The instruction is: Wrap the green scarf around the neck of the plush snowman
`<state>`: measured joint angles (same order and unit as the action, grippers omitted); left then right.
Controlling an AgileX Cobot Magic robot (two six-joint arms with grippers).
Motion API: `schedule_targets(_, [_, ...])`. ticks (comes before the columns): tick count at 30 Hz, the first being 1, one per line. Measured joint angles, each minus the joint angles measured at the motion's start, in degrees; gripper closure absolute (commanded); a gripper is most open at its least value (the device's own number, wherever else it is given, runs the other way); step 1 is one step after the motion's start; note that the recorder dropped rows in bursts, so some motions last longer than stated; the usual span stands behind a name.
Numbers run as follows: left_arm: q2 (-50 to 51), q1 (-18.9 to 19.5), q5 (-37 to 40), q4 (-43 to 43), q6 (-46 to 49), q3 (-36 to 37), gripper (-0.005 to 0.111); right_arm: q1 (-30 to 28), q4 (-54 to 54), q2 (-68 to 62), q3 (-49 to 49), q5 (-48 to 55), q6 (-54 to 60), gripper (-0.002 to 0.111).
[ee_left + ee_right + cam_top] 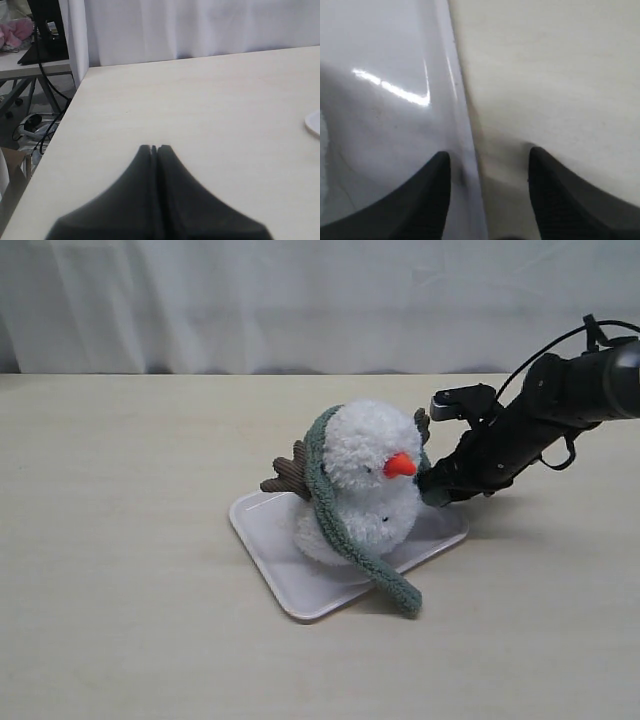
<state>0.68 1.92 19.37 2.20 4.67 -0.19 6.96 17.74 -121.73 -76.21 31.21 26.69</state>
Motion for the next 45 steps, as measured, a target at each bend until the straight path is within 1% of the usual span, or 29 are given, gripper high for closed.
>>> schedule_targets(1, [0.0, 0.0, 0.0, 0.0, 0.0, 0.0, 0.107, 0.0, 2.3, -0.6, -0.1, 0.0, 2.8, 0.067])
schedule_targets(2, [0.0, 0.0, 0.0, 0.0, 0.0, 0.0, 0.107, 0.0, 4.0, -0.8, -0.3, 0.0, 5.3, 0.074])
schedule_targets(5, [0.0, 0.0, 0.0, 0.0, 0.0, 0.0, 0.107, 0.0, 6.1, -1.2, -0.5, -0.2, 8.7, 0.101])
schedule_targets(6, [0.0, 0.0, 0.0, 0.0, 0.0, 0.0, 0.107, 0.0, 6.4, -1.2, -0.5, 0.2, 8.8, 0.104])
schedule_targets(8, [0.0, 0.0, 0.0, 0.0, 0.0, 0.0, 0.107, 0.0, 6.9, -1.2, -0.5, 0.4, 8.7, 0.104])
schedule_targets(12, [0.0, 0.0, 0.0, 0.0, 0.0, 0.0, 0.107, 0.0, 9.7, -1.2, -0.1, -0.5, 0.0, 0.104])
schedule_targets(14, [0.0, 0.0, -0.1, 0.0, 0.0, 0.0, 0.107, 0.0, 14.8, -1.1, 2.1, -4.4, -2.8, 0.104])
schedule_targets(15, [0.0, 0.0, -0.2, 0.0, 0.0, 0.0, 0.107, 0.0, 20.7, -0.6, 4.4, -8.5, -3.1, 0.104])
schedule_targets(18, [0.0, 0.0, -0.2, 0.0, 0.0, 0.0, 0.107, 0.1, 33.8, 0.1, 8.9, -15.4, 1.1, 0.104])
schedule_targets(22, [0.0, 0.0, -0.2, 0.0, 0.0, 0.0, 0.107, 0.1, 37.2, 0.1, 9.4, -14.8, 5.5, 0.104])
schedule_targets(24, [0.0, 0.0, -0.2, 0.0, 0.0, 0.0, 0.107, 0.0, 37.5, 0.1, 9.4, -14.3, 6.1, 0.1])
schedule_targets(26, [0.0, 0.0, -0.2, 0.0, 0.0, 0.0, 0.107, 0.0, 37.7, 0.1, 9.4, -13.8, 7.5, 0.09])
schedule_targets(28, [0.0, 0.0, -0.2, 0.0, 0.0, 0.0, 0.107, 0.0, 37.3, 0.3, 9.4, -13.2, 8.7, 0.078])
schedule_targets(31, [0.0, 0.0, -0.2, 0.0, 0.0, 0.0, 0.107, 0.0, 34.8, 1.4, 9.5, -11.1, 9.7, 0.062])
schedule_targets(33, [0.0, 0.0, -0.2, 0.0, 0.0, 0.0, 0.107, 0.0, 33.0, 2.3, 9.8, -9.0, 9.9, 0.057])
schedule_targets(37, [0.0, 0.0, -0.2, 0.0, 0.0, 0.0, 0.107, 0.0, 28.7, 4.5, 10.7, -5.4, 9.8, 0.057])
schedule_targets(43, [0.0, 0.0, -0.2, 0.0, 0.0, 0.0, 0.107, 0.0, 16.4, 11.6, 10.8, -2.3, 3.0, 0.057])
schedule_targets(45, [0.0, 0.0, -0.2, 0.0, 0.0, 0.0, 0.107, 0.0, 14.5, 13.6, 10.8, -1.1, 2.3, 0.057])
